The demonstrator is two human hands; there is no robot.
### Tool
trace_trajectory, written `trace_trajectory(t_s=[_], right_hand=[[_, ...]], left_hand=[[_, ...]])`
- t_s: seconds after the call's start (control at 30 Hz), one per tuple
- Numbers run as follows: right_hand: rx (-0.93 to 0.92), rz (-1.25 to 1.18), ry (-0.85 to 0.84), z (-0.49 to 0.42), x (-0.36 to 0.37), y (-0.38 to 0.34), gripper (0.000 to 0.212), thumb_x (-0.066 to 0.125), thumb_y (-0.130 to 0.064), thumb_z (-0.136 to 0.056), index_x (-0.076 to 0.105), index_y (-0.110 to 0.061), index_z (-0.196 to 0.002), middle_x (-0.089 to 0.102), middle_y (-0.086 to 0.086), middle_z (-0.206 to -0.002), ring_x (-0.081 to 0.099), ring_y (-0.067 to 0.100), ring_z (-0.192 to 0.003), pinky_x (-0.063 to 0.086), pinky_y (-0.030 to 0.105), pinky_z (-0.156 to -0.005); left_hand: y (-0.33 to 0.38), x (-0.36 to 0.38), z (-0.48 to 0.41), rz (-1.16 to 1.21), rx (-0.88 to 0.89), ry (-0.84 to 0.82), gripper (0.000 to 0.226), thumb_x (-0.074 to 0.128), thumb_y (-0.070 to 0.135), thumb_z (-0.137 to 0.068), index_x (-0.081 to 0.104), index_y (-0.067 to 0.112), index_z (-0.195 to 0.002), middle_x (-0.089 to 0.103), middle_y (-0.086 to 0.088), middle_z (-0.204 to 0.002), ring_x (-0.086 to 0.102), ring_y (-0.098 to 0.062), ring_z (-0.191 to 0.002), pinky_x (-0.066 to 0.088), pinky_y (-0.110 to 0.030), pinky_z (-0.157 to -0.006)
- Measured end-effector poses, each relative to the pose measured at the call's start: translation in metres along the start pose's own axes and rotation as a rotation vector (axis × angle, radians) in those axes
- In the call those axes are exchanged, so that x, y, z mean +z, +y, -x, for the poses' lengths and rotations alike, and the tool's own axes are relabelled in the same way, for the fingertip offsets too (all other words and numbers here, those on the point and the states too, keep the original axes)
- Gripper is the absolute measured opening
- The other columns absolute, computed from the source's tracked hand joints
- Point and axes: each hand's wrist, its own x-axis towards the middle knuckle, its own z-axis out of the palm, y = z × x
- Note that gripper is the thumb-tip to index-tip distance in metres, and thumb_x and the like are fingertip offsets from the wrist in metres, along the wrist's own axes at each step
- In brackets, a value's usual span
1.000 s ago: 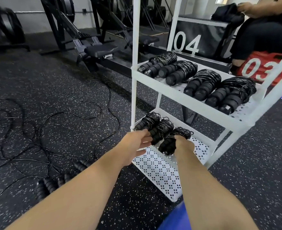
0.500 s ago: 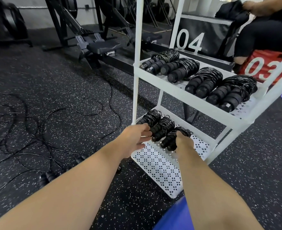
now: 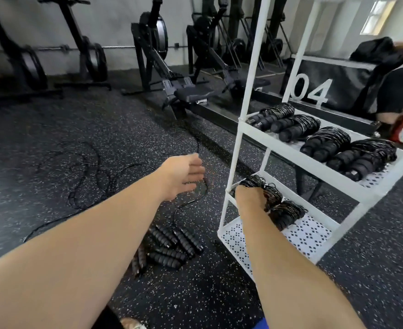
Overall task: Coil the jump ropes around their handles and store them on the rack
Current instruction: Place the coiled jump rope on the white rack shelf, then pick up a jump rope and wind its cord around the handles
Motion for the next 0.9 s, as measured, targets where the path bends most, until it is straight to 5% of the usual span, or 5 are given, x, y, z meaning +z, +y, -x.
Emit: trace_trajectory(t_s=[0.1,0.27,0.43,0.6,0.9], right_hand=[[-0.148,-0.054,-0.075,0.029,0.03,-0.02,0.042,0.056,-0.019,-0.086,0.05,0.001,-0.123,0.06,0.019,-0.122,0.059,0.036,-0.108,0.051,0.04,-0.088],[-0.275,0.027,-0.245,0.084,0.076,-0.054,0.039,0.053,-0.026,-0.094,0.045,-0.003,-0.125,0.058,0.01,-0.113,0.058,0.032,-0.11,0.043,0.034,-0.084],[-0.461,0.111,-0.363,0.12,0.136,-0.065,0.039,0.051,-0.036,-0.091,0.044,-0.004,-0.113,0.069,0.011,-0.106,0.064,0.029,-0.093,0.051,0.038,-0.078],[-0.53,0.216,-0.439,0.149,0.194,-0.061,0.047,0.051,-0.039,-0.091,0.044,-0.006,-0.124,0.069,0.012,-0.104,0.061,0.03,-0.098,0.05,0.042,-0.087],[-0.555,0.363,-0.517,0.14,0.294,-0.036,0.049,0.05,-0.035,-0.093,0.044,-0.011,-0.135,0.068,0.008,-0.112,0.06,0.026,-0.105,0.046,0.036,-0.083]], left_hand=[[0.009,-0.038,0.022,0.019,0.02,0.079,0.028,0.041,0.035,-0.106,0.06,0.016,-0.097,0.067,-0.004,-0.107,0.061,-0.022,-0.105,0.042,-0.043,-0.104],[0.012,-0.117,0.055,0.043,0.043,0.241,0.044,0.037,0.036,-0.107,0.051,0.008,-0.138,0.058,-0.009,-0.137,0.054,-0.026,-0.127,0.04,-0.043,-0.108],[0.001,-0.198,0.086,0.104,0.042,0.411,0.043,0.039,0.036,-0.106,0.053,0.008,-0.136,0.06,-0.012,-0.135,0.057,-0.025,-0.122,0.042,-0.041,-0.105],[-0.03,-0.264,0.099,0.133,-0.017,0.523,0.042,0.039,0.034,-0.106,0.052,0.008,-0.137,0.061,-0.01,-0.134,0.059,-0.022,-0.112,0.042,-0.041,-0.105],[-0.098,-0.328,0.051,0.137,-0.201,0.563,0.034,0.047,0.021,-0.104,0.052,0.011,-0.136,0.063,-0.008,-0.132,0.06,-0.02,-0.119,0.046,-0.038,-0.105]])
